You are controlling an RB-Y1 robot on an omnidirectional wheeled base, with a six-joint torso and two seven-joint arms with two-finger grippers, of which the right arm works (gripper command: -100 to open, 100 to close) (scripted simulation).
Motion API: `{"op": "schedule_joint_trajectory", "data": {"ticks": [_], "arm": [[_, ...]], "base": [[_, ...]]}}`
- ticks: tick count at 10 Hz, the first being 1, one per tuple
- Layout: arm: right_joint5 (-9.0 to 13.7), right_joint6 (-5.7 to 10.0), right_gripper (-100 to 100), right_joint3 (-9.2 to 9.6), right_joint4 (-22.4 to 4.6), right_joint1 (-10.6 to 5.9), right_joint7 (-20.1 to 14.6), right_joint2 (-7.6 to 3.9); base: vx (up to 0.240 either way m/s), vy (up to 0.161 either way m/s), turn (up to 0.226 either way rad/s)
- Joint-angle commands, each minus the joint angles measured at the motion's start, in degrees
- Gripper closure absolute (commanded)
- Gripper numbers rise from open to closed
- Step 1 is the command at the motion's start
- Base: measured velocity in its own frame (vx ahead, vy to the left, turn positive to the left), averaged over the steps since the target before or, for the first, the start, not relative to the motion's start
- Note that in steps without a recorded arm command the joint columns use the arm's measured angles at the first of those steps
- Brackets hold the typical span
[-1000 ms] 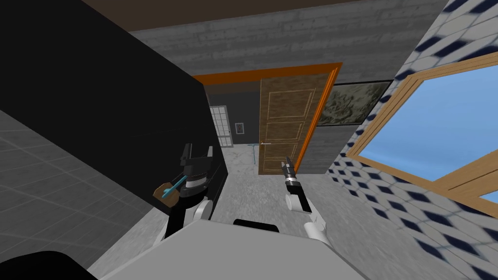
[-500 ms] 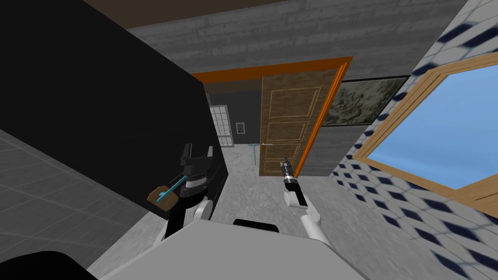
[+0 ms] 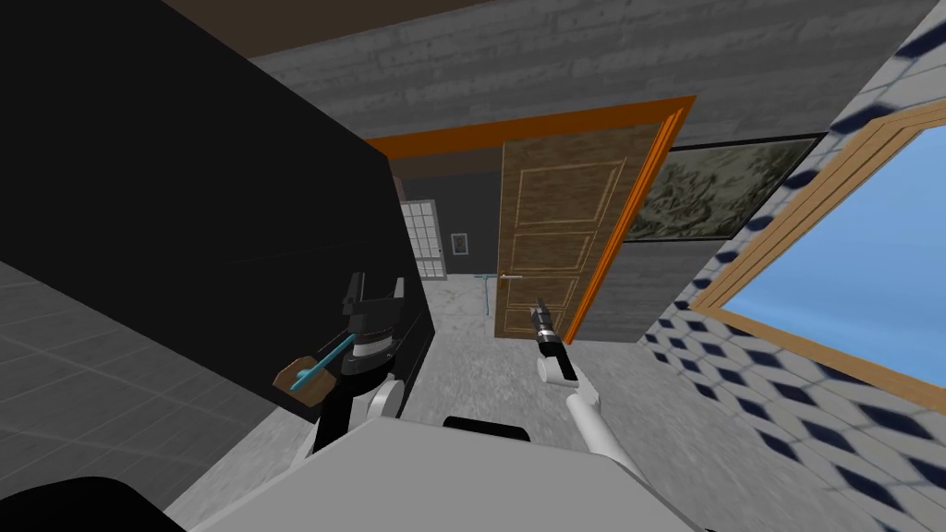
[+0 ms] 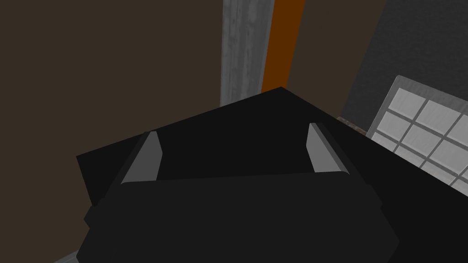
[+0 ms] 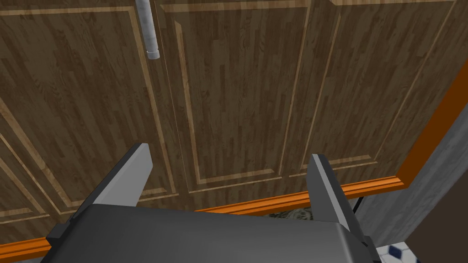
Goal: Pull the door open
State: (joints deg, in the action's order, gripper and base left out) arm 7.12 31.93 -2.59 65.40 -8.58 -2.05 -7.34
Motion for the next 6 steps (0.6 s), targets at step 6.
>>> {"op": "schedule_joint_trajectory", "data": {"ticks": [6], "arm": [[0.8, -0.27, -100, -0.55, -8.8, -5.29, 0.4, -0.76]], "base": [[0.052, -0.007, 0.031]]}}
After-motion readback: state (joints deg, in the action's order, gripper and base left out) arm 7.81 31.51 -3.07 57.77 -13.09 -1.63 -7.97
